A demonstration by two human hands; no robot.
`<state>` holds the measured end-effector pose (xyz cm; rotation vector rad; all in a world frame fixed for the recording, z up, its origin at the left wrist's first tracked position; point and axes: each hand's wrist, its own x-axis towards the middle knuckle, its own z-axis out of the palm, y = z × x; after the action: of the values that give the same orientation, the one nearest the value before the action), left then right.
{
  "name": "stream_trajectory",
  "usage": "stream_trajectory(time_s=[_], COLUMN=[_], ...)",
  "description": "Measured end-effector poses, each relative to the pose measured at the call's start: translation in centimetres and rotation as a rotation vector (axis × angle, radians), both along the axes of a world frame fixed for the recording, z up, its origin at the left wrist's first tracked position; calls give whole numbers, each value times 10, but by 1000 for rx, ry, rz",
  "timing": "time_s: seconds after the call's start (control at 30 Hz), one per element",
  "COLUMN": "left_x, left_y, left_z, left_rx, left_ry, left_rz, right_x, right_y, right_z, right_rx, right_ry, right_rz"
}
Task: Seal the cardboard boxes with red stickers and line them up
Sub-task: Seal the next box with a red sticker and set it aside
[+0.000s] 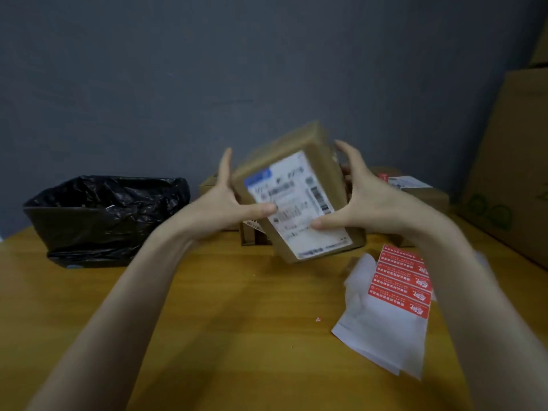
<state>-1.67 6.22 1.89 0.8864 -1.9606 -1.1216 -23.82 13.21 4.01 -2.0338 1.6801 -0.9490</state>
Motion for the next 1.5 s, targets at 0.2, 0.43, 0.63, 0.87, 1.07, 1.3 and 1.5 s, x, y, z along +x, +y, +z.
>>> stream_trajectory(time_s=[0.2,0.43,0.63,0.87,1.07,1.3,1.5], left_x=[9,-3,9,11,27,47,2], left_y=[2,-1,2,5,-3,-9,-9], left_z=[3,-6,3,7,8,14,-3], left_rx=[-83,-289,-463,-624,-520,-362,-575], left_ry=[-375,-774,-588,-514,-571,-735,-698], left_rz=[-202,-142,-122,-172,-234,-333,229], right_x=[17,28,-4,-15,4,29,37], right_y=[0,-8,6,0,6,6,2], right_z=[-7,-19,-1,-4,0,-3,-10], right_rx=[56,186,173,-30,92,306,485], right_ry=[680,614,164,-96,-61,99,-116], right_rz=[-7,91,6,1,200,172,-2])
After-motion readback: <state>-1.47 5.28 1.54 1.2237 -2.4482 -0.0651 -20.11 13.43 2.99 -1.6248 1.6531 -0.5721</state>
